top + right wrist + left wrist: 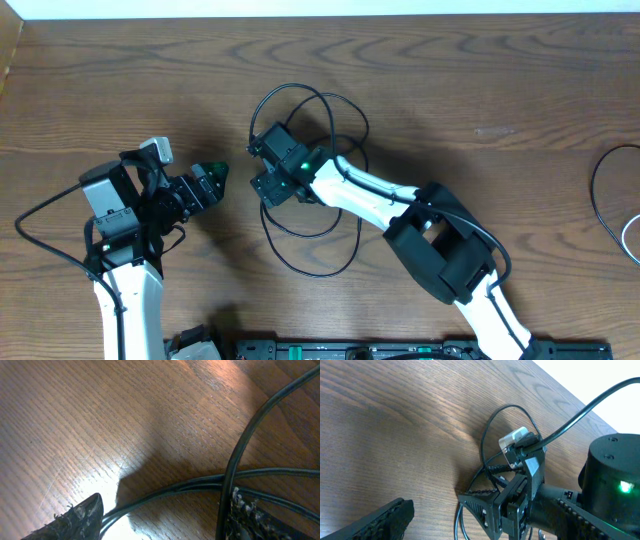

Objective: Untangle cables

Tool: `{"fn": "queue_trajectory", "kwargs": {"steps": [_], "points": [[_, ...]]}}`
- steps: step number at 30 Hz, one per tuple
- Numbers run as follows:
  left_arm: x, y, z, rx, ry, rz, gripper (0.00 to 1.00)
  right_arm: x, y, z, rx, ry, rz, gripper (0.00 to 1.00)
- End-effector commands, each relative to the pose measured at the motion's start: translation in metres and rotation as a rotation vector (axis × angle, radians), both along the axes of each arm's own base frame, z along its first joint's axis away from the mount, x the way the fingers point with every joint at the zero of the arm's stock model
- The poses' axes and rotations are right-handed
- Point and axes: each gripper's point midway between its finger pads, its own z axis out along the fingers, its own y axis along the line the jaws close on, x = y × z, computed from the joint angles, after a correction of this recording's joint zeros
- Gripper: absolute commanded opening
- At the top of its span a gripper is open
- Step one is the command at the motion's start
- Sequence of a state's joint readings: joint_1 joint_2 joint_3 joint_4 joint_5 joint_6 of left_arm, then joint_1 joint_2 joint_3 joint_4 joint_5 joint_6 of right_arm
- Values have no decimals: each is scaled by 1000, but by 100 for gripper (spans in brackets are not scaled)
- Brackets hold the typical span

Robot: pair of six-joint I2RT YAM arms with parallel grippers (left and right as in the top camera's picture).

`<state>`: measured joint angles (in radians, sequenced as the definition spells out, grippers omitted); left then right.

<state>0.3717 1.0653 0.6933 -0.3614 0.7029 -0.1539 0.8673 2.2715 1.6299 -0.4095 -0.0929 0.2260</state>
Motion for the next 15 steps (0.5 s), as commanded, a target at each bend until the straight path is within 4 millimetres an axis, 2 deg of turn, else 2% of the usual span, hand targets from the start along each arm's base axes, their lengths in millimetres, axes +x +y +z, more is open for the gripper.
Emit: {"fn": "queue_trajectory", "kwargs": {"steps": [1,5,8,12,15], "points": [[-2,3,-3,7,13,17,90,-52,-28,-97,-178,185,26,73],[-4,2,-4,2,24,16,89,-62,-37,-118,-222,221,29,73],[-4,2,-5,5,25,14,89,-65,-40,-122,-233,235,29,72],[-4,2,-4,8,22,12,90,-63,-40,-121,-235,231,16,58],[-4,2,-5,7,23,12,89,-59,-50,-123,-274,220,-2,38]]}}
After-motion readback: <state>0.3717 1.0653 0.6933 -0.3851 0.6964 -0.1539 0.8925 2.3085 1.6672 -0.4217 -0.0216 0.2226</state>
